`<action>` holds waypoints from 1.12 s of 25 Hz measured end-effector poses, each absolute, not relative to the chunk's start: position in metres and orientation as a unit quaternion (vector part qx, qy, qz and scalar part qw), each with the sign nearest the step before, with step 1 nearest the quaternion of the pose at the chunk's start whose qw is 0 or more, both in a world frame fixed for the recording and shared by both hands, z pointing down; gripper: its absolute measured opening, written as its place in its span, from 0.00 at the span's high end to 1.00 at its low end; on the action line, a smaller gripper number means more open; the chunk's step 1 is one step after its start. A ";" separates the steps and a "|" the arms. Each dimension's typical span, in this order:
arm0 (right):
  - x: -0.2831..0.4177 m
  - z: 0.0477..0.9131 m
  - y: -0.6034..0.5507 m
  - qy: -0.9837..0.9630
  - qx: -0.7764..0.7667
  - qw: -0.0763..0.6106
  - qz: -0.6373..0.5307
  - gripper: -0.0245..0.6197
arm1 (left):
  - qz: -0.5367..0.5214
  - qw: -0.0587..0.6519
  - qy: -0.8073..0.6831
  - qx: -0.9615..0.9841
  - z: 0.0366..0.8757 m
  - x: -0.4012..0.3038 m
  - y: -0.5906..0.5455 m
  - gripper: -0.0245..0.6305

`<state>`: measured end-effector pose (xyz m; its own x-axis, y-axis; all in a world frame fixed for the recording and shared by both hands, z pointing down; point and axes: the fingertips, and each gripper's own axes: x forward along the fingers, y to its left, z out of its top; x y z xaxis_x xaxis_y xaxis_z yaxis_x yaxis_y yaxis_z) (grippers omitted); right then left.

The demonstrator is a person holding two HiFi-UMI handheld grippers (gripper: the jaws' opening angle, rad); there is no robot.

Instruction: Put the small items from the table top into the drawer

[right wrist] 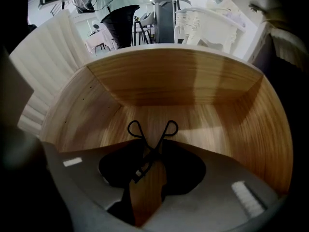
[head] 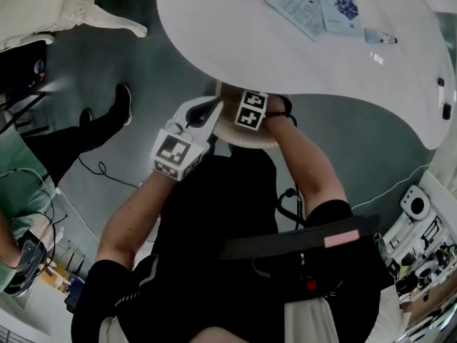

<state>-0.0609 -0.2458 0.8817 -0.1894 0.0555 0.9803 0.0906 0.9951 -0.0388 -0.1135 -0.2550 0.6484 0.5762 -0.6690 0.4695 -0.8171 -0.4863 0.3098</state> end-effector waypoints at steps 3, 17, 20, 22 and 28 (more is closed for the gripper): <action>-0.061 0.881 -0.247 -0.771 -0.042 0.635 -0.010 0.74 | 0.146 0.255 -0.438 0.850 0.646 -0.114 -0.254 0.96; -0.054 0.821 -0.239 -0.805 -0.028 0.592 -0.018 0.78 | 0.145 0.242 -0.440 0.853 0.613 -0.107 -0.249 0.96; -0.055 0.801 -0.233 -0.818 -0.028 0.573 -0.027 0.87 | 0.142 0.235 -0.441 0.854 0.604 -0.105 -0.248 0.96; -0.054 0.790 -0.228 -0.823 -0.028 0.566 -0.029 0.89 | 0.141 0.232 -0.443 0.854 0.597 -0.103 -0.246 0.96; -0.054 0.736 -0.226 -0.852 0.006 0.521 -0.044 0.96 | 0.130 0.218 -0.454 0.854 0.571 -0.098 -0.245 0.96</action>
